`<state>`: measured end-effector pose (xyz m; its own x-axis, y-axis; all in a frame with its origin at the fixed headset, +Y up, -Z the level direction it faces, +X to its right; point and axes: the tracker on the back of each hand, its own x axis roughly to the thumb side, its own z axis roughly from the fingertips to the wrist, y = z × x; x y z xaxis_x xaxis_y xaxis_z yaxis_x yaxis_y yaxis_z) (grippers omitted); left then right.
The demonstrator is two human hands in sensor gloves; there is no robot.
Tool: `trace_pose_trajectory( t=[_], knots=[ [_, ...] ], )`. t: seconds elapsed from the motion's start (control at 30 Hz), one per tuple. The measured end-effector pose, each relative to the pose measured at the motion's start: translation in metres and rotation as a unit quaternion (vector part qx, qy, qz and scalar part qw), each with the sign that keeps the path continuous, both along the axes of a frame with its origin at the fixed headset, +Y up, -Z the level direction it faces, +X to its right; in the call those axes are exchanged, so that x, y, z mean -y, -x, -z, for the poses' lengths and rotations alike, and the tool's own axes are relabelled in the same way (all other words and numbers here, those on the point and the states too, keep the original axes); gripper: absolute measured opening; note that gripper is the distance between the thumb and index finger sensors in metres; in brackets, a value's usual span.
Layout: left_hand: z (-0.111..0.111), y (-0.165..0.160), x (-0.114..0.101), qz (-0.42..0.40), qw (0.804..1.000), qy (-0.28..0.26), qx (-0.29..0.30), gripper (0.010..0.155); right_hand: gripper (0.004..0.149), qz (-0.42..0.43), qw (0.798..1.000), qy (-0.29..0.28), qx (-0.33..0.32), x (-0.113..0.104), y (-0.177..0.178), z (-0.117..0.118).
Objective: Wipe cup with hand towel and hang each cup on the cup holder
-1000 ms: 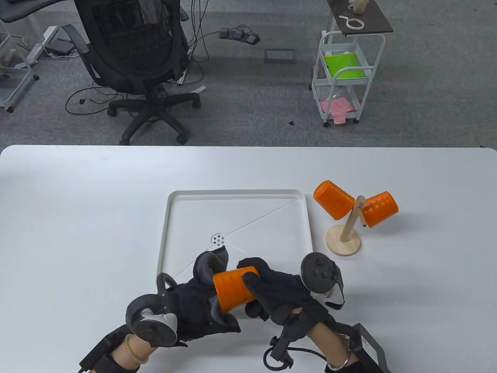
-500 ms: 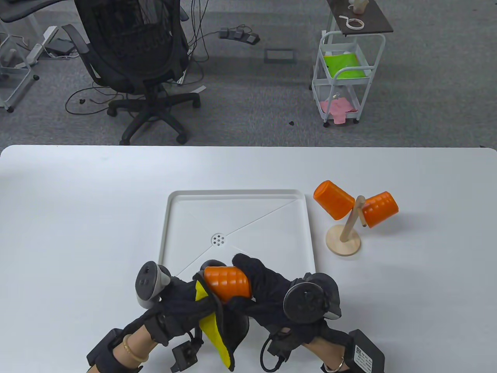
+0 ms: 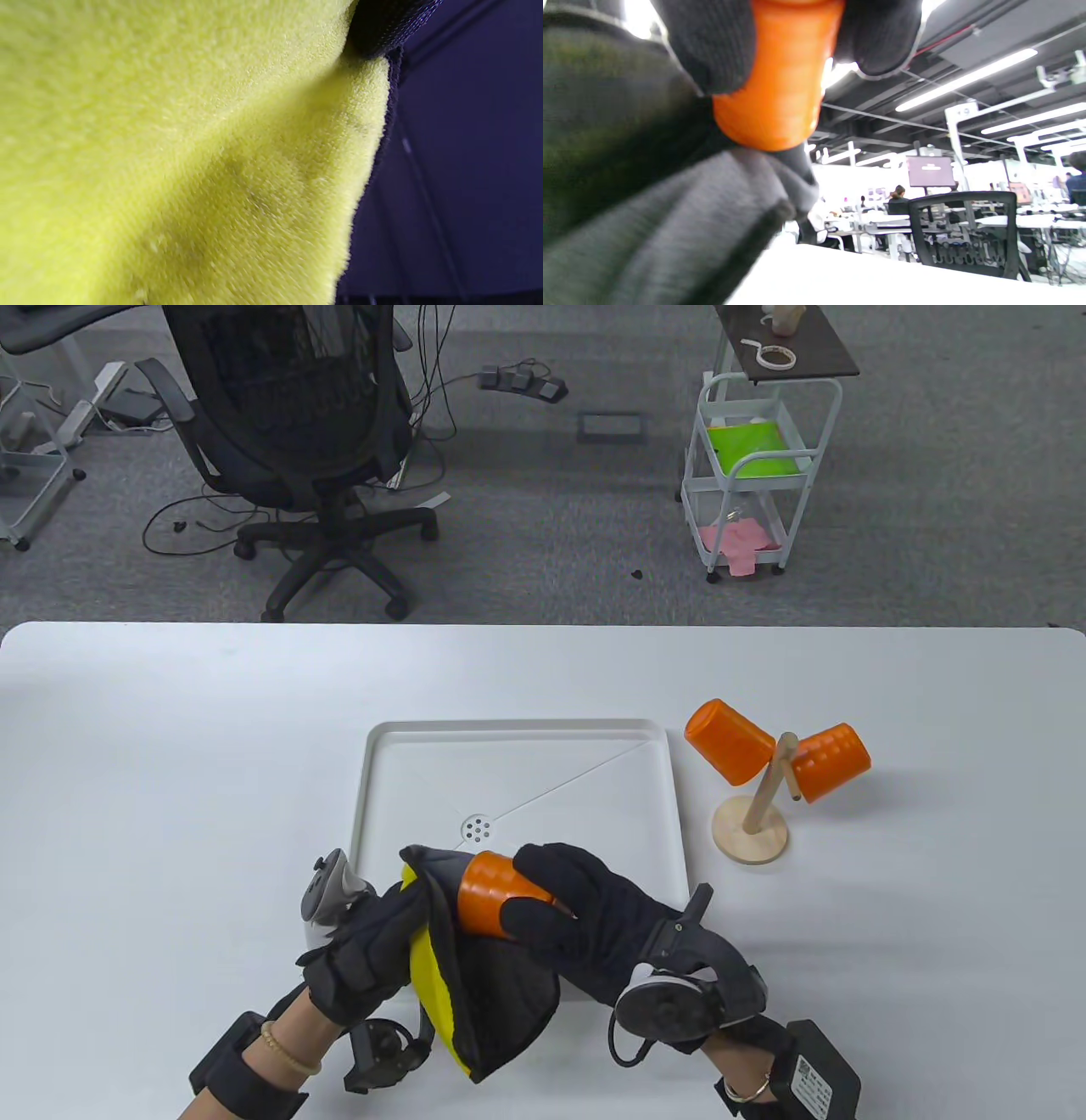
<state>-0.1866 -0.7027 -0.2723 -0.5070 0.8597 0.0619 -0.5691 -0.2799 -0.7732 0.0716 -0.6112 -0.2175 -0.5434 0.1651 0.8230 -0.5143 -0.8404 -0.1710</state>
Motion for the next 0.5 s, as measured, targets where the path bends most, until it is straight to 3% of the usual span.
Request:
trace_pose_trajectory(
  t=[0.13,0.27,0.37,0.5],
  knots=[
    [0.000,0.009,-0.006,0.021,0.996,-0.041,-0.075,0.066,0.072,0.073,0.996,0.030,0.029,-0.002,-0.009,0.004],
    [-0.005,0.007,-0.013,0.045,0.991,-0.091,-0.086,0.069,0.073,0.042,0.998,0.008,0.043,0.006,0.003,0.003],
    [-0.009,0.003,-0.013,0.042,0.993,-0.082,-0.080,0.071,0.073,0.020,1.000,-0.002,0.019,0.013,0.016,-0.001],
    [-0.012,-0.002,-0.006,0.038,0.996,-0.024,-0.074,0.073,0.073,-0.004,0.999,-0.020,-0.040,0.020,0.030,-0.009]
  ],
)
